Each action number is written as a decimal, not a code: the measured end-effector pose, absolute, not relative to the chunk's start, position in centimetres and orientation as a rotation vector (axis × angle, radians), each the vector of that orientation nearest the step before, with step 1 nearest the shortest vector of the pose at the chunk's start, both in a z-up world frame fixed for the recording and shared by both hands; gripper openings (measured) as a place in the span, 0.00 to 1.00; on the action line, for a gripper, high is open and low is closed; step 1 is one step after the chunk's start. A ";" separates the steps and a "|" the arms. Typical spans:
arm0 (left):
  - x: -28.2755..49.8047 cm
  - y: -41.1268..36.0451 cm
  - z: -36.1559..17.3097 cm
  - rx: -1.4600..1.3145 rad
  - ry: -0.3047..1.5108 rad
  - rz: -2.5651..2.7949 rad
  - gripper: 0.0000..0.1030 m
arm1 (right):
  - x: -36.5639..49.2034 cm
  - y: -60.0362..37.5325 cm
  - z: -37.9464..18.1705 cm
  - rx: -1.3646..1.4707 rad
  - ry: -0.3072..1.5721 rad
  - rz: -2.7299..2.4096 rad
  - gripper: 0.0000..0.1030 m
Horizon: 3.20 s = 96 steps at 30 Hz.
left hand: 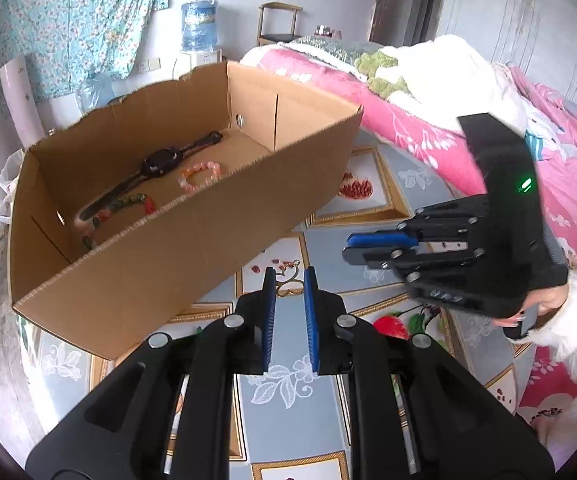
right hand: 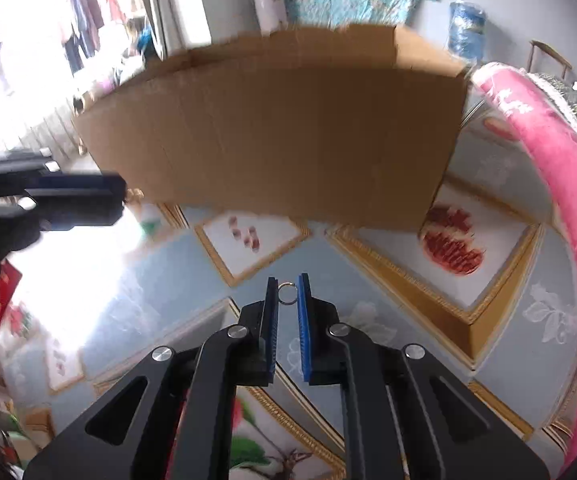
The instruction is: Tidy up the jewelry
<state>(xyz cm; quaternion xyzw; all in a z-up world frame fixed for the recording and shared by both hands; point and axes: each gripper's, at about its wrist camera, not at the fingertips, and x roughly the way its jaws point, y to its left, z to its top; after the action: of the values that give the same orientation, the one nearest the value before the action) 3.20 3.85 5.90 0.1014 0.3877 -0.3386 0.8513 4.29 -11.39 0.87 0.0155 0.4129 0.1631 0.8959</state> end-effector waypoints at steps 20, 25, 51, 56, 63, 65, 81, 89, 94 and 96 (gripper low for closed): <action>25.0 0.7 3.4 -0.117 1.334 -0.617 0.15 | 20.0 -10.0 5.7 -0.225 1.047 0.234 0.11; 22.5 1.2 6.2 -0.027 1.196 -0.627 0.30 | 19.8 -9.9 5.9 -0.241 1.036 0.213 0.11; 7.1 4.9 8.0 0.379 1.029 -0.991 0.16 | 15.1 -9.1 5.5 -0.469 1.214 0.345 0.11; 5.6 9.0 7.7 0.374 0.969 -0.959 0.25 | 7.8 -7.8 6.2 -0.376 1.162 0.405 0.11; -2.4 12.4 10.7 0.141 0.630 -0.744 0.33 | 0.9 -8.4 9.5 -0.143 0.812 0.351 0.16; -3.4 12.7 10.4 0.082 0.538 -0.598 0.43 | -1.9 -8.9 9.7 -0.030 0.629 0.345 0.32; -0.7 10.1 6.1 -0.001 0.445 -0.173 0.50 | -3.1 -7.3 5.2 -0.037 0.433 0.221 0.44; 0.4 8.2 5.4 0.004 0.416 -0.104 0.53 | -1.3 -9.4 5.4 -0.052 0.439 0.227 0.38; 1.8 7.5 5.4 0.007 0.395 -0.097 0.60 | 0.1 -9.9 5.5 -0.100 0.457 0.231 0.17; 2.0 7.5 5.5 0.008 0.400 -0.107 0.65 | -0.2 -9.8 5.4 -0.087 0.446 0.235 0.20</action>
<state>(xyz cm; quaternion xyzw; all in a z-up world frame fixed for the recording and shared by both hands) 1.96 7.51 5.49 0.0041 0.1987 -0.0530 0.9786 -0.24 -9.81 5.40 -0.0432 0.2205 0.1162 0.9675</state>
